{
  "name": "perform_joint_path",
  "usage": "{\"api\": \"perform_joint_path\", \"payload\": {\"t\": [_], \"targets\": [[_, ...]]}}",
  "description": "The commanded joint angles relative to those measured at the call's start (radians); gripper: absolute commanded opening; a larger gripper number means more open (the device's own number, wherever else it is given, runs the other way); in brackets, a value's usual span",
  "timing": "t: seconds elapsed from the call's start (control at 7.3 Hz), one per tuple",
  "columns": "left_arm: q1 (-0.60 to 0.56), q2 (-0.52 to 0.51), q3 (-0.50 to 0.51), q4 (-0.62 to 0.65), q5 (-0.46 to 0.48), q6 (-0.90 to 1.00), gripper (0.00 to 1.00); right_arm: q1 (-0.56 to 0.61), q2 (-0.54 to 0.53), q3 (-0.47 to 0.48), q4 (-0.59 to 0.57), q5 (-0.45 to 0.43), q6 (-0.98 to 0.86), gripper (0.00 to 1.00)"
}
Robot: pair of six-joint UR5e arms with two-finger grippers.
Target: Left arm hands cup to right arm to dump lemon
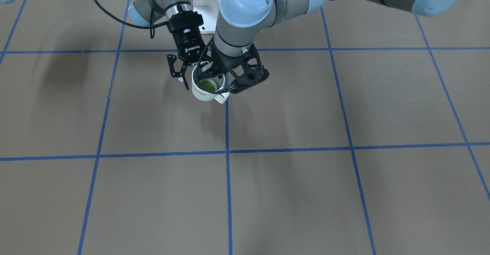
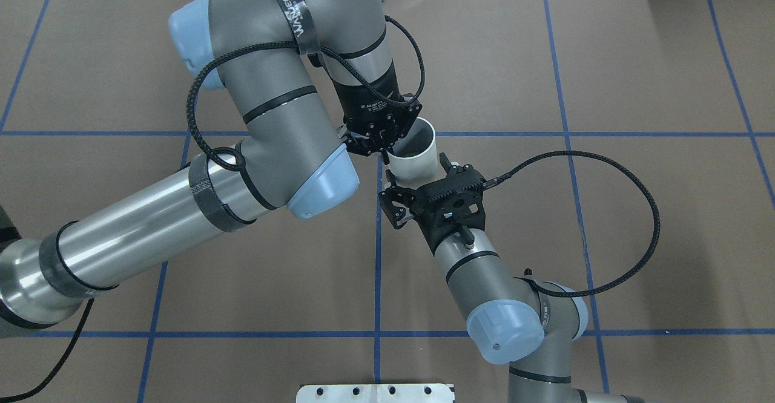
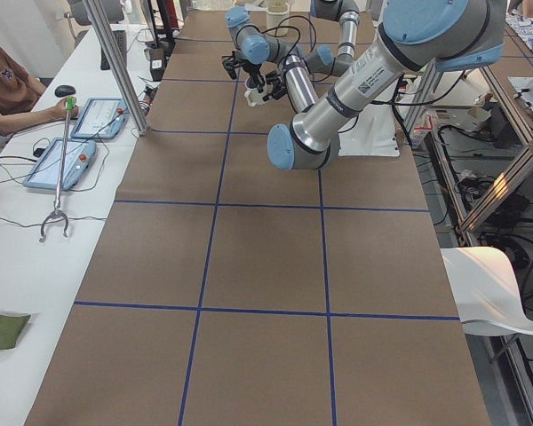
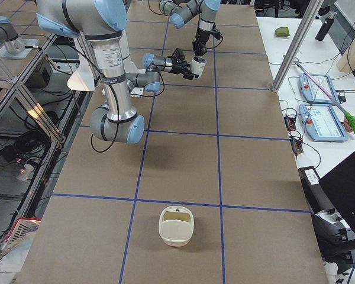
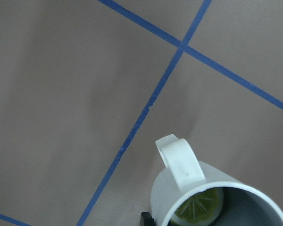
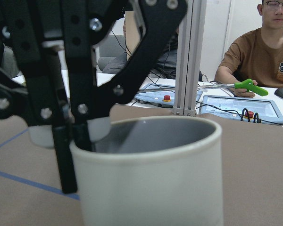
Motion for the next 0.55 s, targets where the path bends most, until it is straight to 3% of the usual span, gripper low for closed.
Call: {"api": "perform_joint_path", "payload": {"t": [0.0, 0.41], "targets": [[0.013, -0.001, -0.003, 0.0, 0.001, 0.0, 0.0, 0.001, 0.0, -0.003, -0.002, 0.0, -0.002, 0.99], [0.015, -0.003, -0.002, 0.0, 0.0, 0.0, 0.0, 0.001, 0.0, -0.003, -0.003, 0.0, -0.006, 0.99]]}}
